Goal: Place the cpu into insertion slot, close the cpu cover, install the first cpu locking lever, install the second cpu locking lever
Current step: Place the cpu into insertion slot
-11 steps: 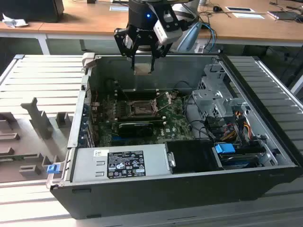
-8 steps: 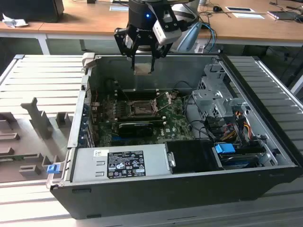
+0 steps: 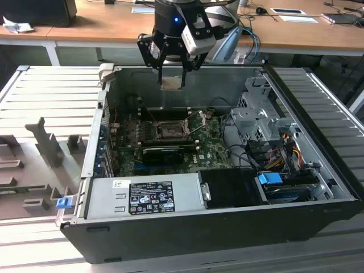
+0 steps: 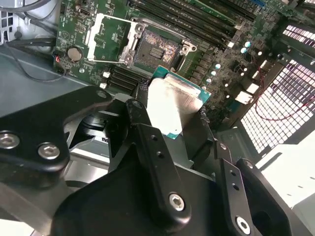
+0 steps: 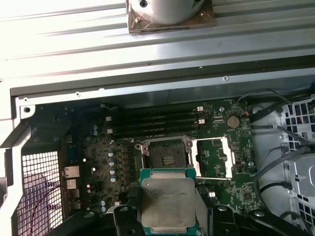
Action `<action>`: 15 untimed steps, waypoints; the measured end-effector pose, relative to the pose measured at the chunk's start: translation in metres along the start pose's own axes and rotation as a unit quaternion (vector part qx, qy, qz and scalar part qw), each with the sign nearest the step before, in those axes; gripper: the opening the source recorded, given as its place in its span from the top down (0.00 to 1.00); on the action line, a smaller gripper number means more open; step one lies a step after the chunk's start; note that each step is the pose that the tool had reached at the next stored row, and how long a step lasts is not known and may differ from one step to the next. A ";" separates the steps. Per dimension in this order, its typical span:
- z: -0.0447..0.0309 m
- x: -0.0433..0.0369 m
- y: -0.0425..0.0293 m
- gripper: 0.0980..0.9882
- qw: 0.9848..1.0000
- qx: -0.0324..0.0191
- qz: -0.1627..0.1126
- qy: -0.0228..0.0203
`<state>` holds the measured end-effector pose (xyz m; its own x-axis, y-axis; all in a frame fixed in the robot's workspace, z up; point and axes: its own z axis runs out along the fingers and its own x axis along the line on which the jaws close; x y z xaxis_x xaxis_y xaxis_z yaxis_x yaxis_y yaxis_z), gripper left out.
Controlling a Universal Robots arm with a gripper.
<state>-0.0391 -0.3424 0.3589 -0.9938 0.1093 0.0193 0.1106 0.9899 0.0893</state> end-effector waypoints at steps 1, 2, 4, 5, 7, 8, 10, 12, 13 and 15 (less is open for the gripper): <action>0.0002 0.0000 0.0000 0.52 1.000 0.000 0.000 0.000; 0.0004 0.0000 0.0000 0.52 1.000 0.000 0.000 0.000; 0.0011 0.0000 -0.0001 0.52 1.000 0.000 0.000 0.000; 0.0012 -0.0001 -0.0001 0.52 1.000 0.000 0.001 0.000; 0.0020 -0.0001 -0.0002 0.52 1.000 0.000 0.017 -0.002; 0.0026 -0.0001 -0.0002 0.52 1.000 0.000 0.029 -0.003; 0.0030 -0.0001 -0.0003 0.52 0.999 0.000 0.036 -0.003; 0.0033 -0.0001 -0.0003 0.52 0.999 0.000 0.040 -0.004; 0.0034 -0.0001 -0.0003 0.52 0.999 0.000 0.042 -0.004; 0.0035 -0.0001 -0.0003 0.52 0.999 0.000 0.045 -0.004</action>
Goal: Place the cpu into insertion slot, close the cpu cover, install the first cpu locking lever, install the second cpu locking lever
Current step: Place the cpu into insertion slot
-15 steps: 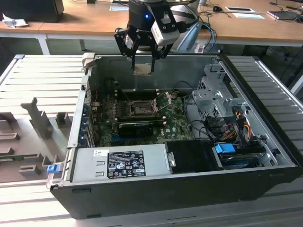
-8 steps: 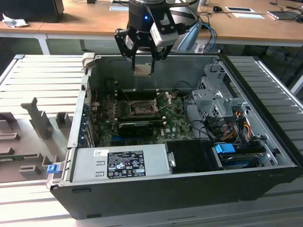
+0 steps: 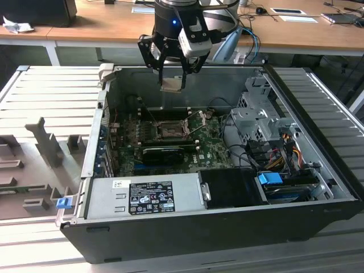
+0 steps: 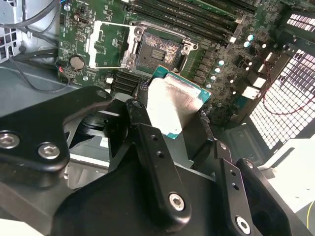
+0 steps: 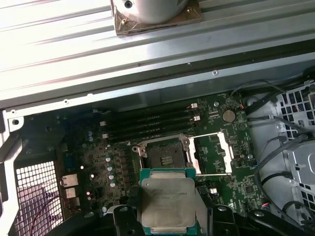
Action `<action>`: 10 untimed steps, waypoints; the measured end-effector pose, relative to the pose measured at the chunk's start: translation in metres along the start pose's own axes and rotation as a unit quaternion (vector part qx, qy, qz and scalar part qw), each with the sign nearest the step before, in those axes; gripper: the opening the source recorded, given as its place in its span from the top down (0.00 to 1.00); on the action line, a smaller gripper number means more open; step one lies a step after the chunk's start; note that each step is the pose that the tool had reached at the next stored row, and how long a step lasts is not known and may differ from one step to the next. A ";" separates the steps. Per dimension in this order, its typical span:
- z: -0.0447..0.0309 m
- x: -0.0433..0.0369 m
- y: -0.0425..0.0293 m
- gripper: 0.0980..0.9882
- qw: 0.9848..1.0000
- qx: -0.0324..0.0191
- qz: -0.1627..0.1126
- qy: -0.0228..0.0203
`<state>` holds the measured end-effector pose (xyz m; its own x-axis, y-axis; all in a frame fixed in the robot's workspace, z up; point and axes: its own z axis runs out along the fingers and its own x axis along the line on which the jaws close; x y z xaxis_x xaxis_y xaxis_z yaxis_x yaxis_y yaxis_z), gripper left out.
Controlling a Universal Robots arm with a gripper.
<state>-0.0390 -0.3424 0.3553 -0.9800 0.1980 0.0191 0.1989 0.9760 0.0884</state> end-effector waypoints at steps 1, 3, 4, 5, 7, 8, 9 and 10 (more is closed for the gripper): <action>0.0000 0.0000 0.0000 0.52 1.000 0.000 0.001 0.000; 0.0002 0.0000 0.0000 0.52 1.000 0.000 0.002 0.000; 0.0002 0.0000 0.0000 0.52 1.000 0.000 0.002 0.000; 0.0003 0.0000 0.0000 0.52 1.000 0.000 0.003 0.000; 0.0005 0.0000 0.0000 0.52 1.000 0.000 0.004 0.000; 0.0006 0.0000 -0.0001 0.52 1.000 0.000 0.004 0.000; 0.0008 0.0000 -0.0001 0.52 1.000 0.000 0.005 0.000; 0.0010 0.0000 -0.0001 0.52 1.000 0.000 0.006 -0.001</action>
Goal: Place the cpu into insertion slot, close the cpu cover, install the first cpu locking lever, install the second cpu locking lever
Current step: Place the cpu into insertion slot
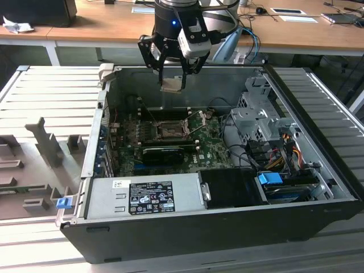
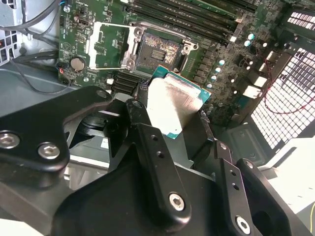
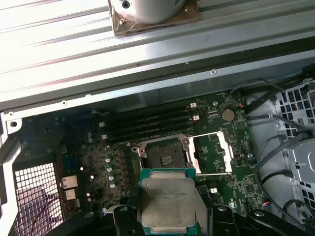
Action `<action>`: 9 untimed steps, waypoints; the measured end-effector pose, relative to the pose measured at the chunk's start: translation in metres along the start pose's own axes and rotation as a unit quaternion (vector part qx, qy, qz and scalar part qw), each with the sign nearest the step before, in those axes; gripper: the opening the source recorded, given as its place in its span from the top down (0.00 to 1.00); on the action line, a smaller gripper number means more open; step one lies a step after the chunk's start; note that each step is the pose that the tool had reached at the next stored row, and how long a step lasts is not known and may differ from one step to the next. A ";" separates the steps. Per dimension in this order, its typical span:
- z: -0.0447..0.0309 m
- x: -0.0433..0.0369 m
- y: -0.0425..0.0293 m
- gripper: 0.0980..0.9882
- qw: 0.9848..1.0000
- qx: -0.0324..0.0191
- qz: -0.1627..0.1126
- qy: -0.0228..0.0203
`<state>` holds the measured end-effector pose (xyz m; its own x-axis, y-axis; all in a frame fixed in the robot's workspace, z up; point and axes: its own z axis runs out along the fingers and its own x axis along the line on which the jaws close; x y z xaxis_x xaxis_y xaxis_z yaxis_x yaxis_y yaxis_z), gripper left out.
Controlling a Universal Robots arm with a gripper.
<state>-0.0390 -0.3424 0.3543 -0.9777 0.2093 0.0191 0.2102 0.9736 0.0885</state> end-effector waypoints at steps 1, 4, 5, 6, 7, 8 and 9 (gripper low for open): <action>0.0001 0.0000 0.0000 0.52 1.000 0.000 0.001 0.000; 0.0006 0.0000 -0.0001 0.52 1.000 0.000 0.003 0.000; 0.0007 0.0000 -0.0001 0.52 1.000 0.000 0.003 0.000; 0.0008 0.0000 -0.0001 0.52 1.000 0.000 0.003 0.000; 0.0010 0.0000 -0.0001 0.52 1.000 0.000 0.003 0.000; 0.0011 0.0000 -0.0001 0.52 1.000 0.000 0.003 0.000; 0.0013 0.0000 -0.0001 0.52 1.000 0.000 0.003 0.000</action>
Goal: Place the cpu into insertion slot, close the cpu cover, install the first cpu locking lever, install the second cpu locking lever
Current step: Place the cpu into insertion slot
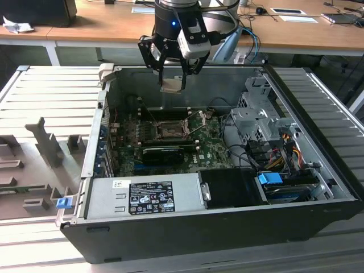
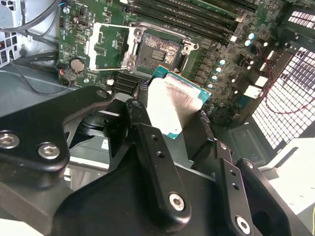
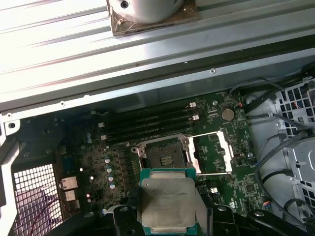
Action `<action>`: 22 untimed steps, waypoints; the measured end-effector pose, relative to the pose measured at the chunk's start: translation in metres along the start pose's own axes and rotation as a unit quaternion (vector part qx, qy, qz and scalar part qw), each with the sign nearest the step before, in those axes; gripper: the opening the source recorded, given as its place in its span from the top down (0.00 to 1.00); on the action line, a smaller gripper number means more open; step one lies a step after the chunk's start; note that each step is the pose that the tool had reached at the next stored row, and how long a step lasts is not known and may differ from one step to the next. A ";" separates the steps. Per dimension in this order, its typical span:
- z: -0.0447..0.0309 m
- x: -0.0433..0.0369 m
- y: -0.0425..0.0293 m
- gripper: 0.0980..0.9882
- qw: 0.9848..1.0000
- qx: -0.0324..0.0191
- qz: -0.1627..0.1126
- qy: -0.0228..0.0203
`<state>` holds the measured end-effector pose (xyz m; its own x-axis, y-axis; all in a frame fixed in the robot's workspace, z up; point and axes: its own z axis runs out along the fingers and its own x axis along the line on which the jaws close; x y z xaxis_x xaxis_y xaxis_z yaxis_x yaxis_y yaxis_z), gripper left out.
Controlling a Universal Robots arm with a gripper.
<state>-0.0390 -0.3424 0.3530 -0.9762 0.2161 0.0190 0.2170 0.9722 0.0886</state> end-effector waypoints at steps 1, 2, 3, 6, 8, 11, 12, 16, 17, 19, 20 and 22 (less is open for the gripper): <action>0.0001 0.0000 0.0000 0.52 1.000 0.000 0.000 0.000; 0.0005 -0.0001 0.0000 0.52 1.000 0.000 0.000 0.000; 0.0009 -0.0001 -0.0001 0.52 1.000 0.000 0.000 0.000; 0.0012 -0.0001 -0.0001 0.52 1.000 0.000 0.001 0.000; 0.0013 -0.0001 -0.0001 0.52 1.000 0.000 0.002 0.000; 0.0016 -0.0001 -0.0001 0.52 1.000 0.000 0.003 0.000; 0.0017 -0.0001 -0.0002 0.52 1.000 0.000 0.004 0.000; 0.0021 -0.0001 -0.0002 0.52 1.000 0.000 0.006 -0.001; 0.0022 -0.0001 -0.0002 0.52 1.000 0.000 0.007 -0.001; 0.0024 -0.0001 -0.0002 0.52 1.000 0.000 0.008 -0.001; 0.0026 -0.0001 -0.0002 0.52 1.000 0.000 0.010 -0.001; 0.0029 -0.0001 -0.0003 0.52 1.000 0.000 0.012 -0.001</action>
<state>-0.0389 -0.3424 0.3501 -0.9709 0.2388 0.0190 0.2395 0.9668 0.0885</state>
